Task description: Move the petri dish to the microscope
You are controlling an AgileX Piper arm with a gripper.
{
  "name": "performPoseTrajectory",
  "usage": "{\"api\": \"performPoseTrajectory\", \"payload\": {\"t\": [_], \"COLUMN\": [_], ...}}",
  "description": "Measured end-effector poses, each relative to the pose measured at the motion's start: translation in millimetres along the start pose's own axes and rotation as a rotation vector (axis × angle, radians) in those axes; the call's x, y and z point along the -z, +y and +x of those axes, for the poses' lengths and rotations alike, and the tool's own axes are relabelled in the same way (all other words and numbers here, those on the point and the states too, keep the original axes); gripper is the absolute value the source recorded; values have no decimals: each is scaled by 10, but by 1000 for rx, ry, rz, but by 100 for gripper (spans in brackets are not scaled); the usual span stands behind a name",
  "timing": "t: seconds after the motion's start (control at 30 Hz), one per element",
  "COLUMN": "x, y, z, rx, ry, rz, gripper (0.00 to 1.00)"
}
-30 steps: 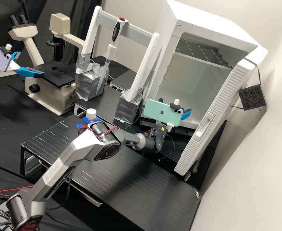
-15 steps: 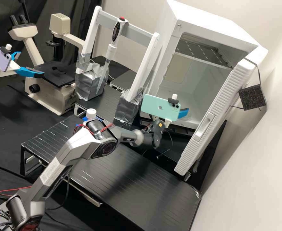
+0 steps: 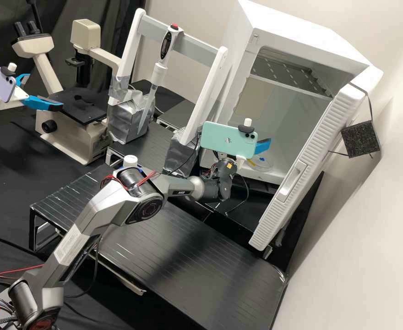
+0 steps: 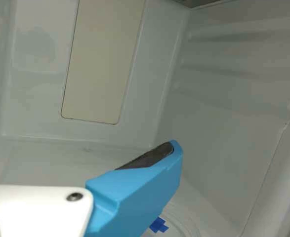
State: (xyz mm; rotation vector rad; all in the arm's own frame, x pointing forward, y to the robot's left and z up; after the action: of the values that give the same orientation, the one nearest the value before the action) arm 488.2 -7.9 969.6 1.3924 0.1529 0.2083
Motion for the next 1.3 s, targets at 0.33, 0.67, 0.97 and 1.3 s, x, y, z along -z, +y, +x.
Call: {"api": "performPoseTrajectory", "payload": {"t": [0.33, 0.67, 0.97, 1.3], "x": [-65, -68, -86, -192], "y": [106, 263, 207, 137], "z": [-342, -841, -910, -932], "rx": [-13, -117, -118, -84], "ry": [-30, 31, 6, -103], "rz": [28, 98, 127, 146], "gripper": [100, 100, 100, 100]}}
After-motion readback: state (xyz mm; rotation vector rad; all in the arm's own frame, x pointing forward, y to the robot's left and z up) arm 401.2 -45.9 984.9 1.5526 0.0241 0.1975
